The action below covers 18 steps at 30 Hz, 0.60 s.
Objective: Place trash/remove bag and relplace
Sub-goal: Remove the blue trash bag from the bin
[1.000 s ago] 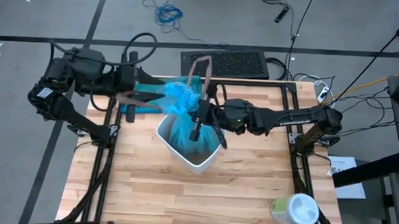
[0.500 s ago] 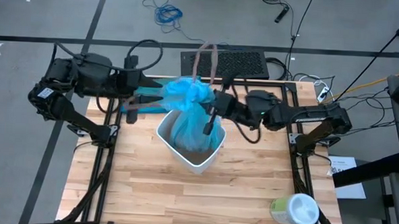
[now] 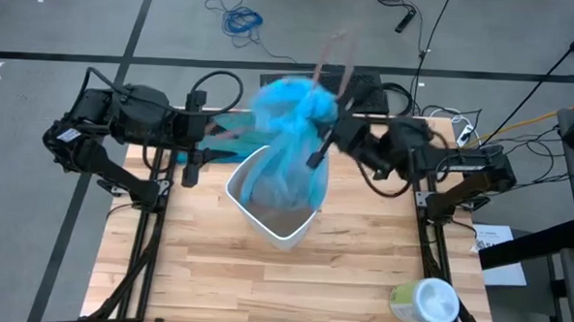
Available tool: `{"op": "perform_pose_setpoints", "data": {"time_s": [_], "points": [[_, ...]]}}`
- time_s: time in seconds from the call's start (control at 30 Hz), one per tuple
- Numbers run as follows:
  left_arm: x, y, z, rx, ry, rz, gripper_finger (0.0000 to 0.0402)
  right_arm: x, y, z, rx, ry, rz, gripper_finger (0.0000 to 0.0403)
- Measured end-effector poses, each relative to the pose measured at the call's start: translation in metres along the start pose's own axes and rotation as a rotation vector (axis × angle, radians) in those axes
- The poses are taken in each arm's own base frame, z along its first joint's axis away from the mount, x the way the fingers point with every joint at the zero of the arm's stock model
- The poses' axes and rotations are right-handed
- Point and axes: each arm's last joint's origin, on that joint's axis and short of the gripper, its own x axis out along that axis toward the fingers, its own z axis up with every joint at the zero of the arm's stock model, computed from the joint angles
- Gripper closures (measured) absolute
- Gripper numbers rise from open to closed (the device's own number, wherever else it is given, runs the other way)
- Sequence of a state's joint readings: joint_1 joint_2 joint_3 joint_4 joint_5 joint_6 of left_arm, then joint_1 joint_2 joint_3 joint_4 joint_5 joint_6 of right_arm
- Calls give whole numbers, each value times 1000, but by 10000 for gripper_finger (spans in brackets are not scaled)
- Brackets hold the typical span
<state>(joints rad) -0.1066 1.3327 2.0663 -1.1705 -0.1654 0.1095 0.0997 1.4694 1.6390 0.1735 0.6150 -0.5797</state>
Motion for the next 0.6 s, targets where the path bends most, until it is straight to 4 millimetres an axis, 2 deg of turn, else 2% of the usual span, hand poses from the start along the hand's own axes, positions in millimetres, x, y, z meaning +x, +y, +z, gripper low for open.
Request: {"op": "perform_pose_setpoints", "data": {"time_s": [0.13,0.4,0.6], "points": [[1,1,-5,-7,59,41,241,1,-30,-3,-77,80,-172,403],[23,-4,-20,-14,180,68,242,6,-82,-16,-141,179,-346,403],[34,-6,-29,2,237,86,242,-7,-112,-12,-184,234,-471,403]]}}
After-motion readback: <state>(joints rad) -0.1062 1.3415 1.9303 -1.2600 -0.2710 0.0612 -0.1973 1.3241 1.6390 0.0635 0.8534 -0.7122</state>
